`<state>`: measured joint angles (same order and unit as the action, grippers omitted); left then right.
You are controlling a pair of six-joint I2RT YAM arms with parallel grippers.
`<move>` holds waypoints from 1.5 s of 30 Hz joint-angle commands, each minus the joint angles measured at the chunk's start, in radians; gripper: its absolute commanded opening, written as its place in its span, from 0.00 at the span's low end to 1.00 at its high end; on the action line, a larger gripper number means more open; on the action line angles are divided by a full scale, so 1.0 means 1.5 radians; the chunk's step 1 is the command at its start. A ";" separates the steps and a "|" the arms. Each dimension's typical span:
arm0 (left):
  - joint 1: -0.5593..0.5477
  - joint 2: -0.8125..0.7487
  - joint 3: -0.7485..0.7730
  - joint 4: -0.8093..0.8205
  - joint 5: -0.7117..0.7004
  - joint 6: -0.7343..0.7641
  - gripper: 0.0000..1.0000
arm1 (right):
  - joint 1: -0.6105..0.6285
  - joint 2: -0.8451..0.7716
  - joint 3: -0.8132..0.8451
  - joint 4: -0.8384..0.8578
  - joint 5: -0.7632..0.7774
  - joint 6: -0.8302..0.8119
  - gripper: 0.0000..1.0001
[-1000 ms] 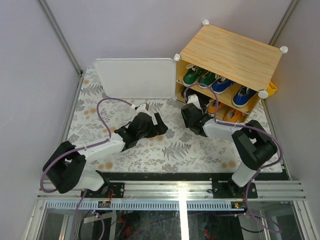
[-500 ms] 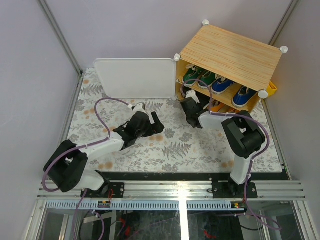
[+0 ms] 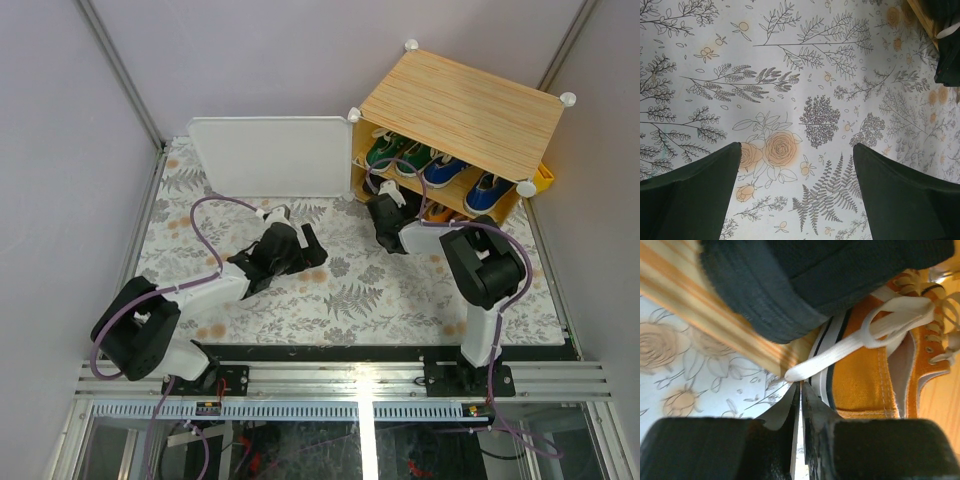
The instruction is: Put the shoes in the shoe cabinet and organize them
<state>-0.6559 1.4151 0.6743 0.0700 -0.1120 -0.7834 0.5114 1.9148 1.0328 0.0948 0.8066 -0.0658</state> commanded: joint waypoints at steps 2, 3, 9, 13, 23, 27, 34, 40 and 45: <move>0.008 0.007 -0.013 0.048 0.008 0.005 0.92 | -0.035 -0.004 -0.003 0.120 0.179 -0.099 0.10; 0.009 0.006 -0.014 0.049 0.009 0.005 0.92 | -0.038 -0.005 0.000 0.124 0.182 -0.106 0.11; 0.010 0.002 -0.017 0.048 0.009 0.006 0.92 | -0.060 0.009 0.019 0.118 0.160 -0.108 0.11; 0.012 -0.001 -0.020 0.047 0.008 0.006 0.92 | -0.063 0.036 0.042 0.052 0.137 -0.079 0.11; 0.016 0.007 -0.018 0.049 0.015 0.004 0.92 | -0.061 -0.009 0.069 -0.180 -0.054 0.062 0.20; 0.017 0.008 -0.016 0.048 0.016 0.003 0.92 | -0.037 -0.041 0.073 -0.239 -0.100 0.104 0.24; 0.018 0.009 -0.019 0.049 0.018 0.002 0.91 | -0.022 -0.078 0.069 -0.314 -0.111 0.169 0.27; 0.020 0.014 -0.018 0.050 0.026 0.000 0.92 | -0.032 -0.075 0.038 -0.295 -0.042 0.179 0.29; 0.023 0.011 -0.022 0.050 0.019 0.001 0.91 | -0.041 -0.070 0.004 -0.198 0.065 0.159 0.27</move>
<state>-0.6323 1.4300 0.6540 0.0834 -0.0841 -0.7837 0.4686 1.8347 1.0695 -0.3111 0.7330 0.1696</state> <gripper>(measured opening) 0.917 0.281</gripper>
